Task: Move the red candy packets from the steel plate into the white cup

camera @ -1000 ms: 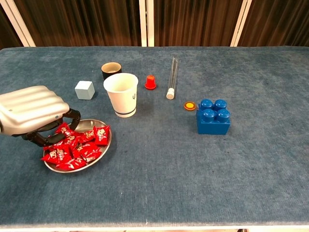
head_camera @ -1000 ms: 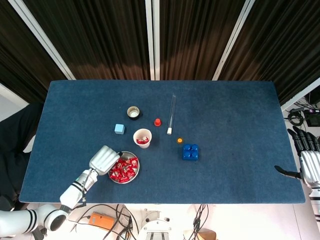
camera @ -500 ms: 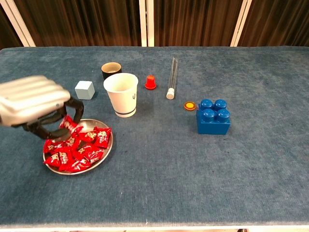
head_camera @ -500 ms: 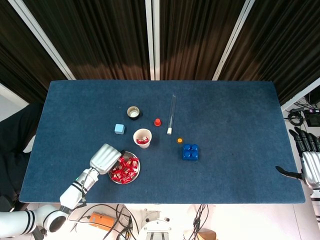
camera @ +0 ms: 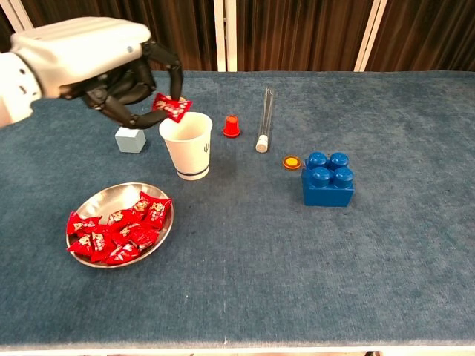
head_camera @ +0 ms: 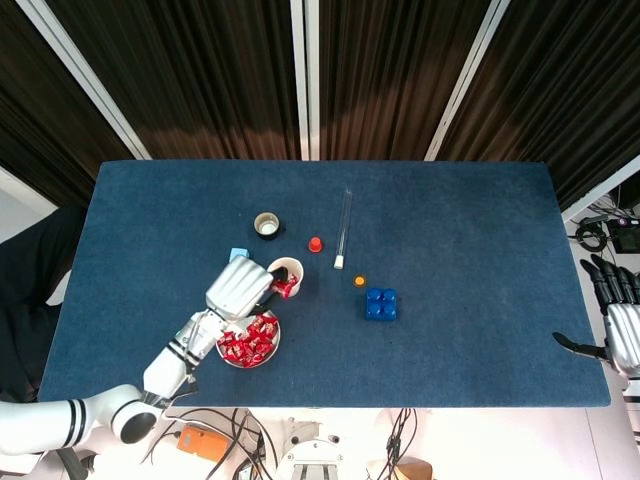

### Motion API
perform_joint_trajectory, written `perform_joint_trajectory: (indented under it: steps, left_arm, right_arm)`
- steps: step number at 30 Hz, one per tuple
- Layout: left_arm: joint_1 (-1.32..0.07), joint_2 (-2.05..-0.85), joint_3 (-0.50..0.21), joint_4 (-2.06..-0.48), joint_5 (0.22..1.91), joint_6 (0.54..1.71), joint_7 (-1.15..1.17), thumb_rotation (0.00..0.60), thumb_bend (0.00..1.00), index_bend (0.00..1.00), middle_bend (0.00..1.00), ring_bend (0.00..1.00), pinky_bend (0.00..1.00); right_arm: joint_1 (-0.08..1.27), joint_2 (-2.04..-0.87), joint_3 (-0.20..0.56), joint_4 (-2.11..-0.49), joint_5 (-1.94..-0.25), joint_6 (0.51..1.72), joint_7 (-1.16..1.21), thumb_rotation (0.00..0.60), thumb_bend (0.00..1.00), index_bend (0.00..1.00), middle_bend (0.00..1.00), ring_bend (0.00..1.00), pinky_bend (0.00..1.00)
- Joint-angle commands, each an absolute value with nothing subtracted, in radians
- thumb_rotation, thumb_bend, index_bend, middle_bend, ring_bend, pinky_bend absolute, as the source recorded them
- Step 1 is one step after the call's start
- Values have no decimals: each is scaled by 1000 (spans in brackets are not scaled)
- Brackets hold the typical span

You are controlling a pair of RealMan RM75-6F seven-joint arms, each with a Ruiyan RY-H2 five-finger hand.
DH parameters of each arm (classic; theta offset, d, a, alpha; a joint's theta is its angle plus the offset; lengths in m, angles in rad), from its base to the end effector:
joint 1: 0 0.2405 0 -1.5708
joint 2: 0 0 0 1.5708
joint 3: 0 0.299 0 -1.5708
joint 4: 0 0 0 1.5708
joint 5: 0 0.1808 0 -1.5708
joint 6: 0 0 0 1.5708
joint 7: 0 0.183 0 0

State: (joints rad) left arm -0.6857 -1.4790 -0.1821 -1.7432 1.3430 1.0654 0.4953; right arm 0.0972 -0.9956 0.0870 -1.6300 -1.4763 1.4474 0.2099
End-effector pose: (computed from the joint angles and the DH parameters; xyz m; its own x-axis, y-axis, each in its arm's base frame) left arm -0.1109 0.3525 0.0291 0.4718 0.0855 0.8775 0.7404 -0.5788 -0.3417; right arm -0.3363 -0.2316 0.2486 0.2916 0.0116 0.9565 -0.9565 0.0016 0.2916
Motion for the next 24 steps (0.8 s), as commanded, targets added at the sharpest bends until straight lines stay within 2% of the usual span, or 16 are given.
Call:
perform_joint_trajectory:
  steps: [1,10,18,24]
  left_arm:
    - [-740,-1525,-226,-1715,1255,1005,506,600,314,570,854,789,792]
    - [-787,-1583,-242,-1633,1118,986,551,600,296,529,854,789,792]
    - [-768,-1565,-216,-1656,1095,1055,593,600,234,319,855,789,792]
    - [-736,-1523,-200,-1699,1112,1107,580,600,214,297,854,789,792]
  right_arm:
    - [95,-997,87,-1624,-1476,1449,217,600,160,0,59,0,87]
    - [86,-995,86,-1612,-1472,1455,235,600,160,0,59,0,87]
    - [90,-996,87,-1614,-1476,1451,232,600,160,0,59,0,87]
    - [99,-995,91,-1623,-1480,1444,223,600,160,0,59,0,87]
